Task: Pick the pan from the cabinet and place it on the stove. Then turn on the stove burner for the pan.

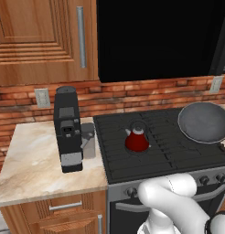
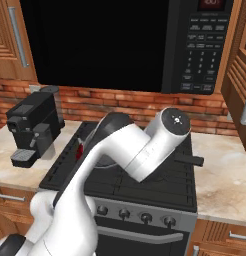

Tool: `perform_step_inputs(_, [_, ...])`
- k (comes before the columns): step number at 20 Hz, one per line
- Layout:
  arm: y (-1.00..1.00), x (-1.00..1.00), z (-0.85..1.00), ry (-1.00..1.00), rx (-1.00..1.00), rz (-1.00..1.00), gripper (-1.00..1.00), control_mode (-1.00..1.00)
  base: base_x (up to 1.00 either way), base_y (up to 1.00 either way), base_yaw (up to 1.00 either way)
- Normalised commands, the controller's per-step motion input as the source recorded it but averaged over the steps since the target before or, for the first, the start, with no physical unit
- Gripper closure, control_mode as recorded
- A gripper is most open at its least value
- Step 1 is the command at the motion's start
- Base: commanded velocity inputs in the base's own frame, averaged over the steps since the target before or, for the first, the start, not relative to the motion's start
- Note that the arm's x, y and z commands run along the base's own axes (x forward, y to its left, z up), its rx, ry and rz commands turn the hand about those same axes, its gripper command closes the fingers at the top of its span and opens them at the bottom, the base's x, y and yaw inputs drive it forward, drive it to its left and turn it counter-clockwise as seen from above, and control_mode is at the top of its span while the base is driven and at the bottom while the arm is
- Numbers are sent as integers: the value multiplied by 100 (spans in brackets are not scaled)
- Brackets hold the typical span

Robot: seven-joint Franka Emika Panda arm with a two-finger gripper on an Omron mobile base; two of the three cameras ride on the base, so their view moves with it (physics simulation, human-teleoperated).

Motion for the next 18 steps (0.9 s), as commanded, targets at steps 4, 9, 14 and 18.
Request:
perform_step_inputs(4, [-35, 0, -35, 8, 3, -3, 100, -100, 0, 0, 0])
perform_step_inputs(9, [-26, 0, -34, 10, 1, -3, 100, -100, 0, 0, 0])
perform_step_inputs(14, [-15, 8, -32, 11, 0, -3, 100, -100, 0, 0, 0])
perform_step_inputs(18, [-6, 20, -28, 11, 0, -3, 100, -100, 0, 0, 0])
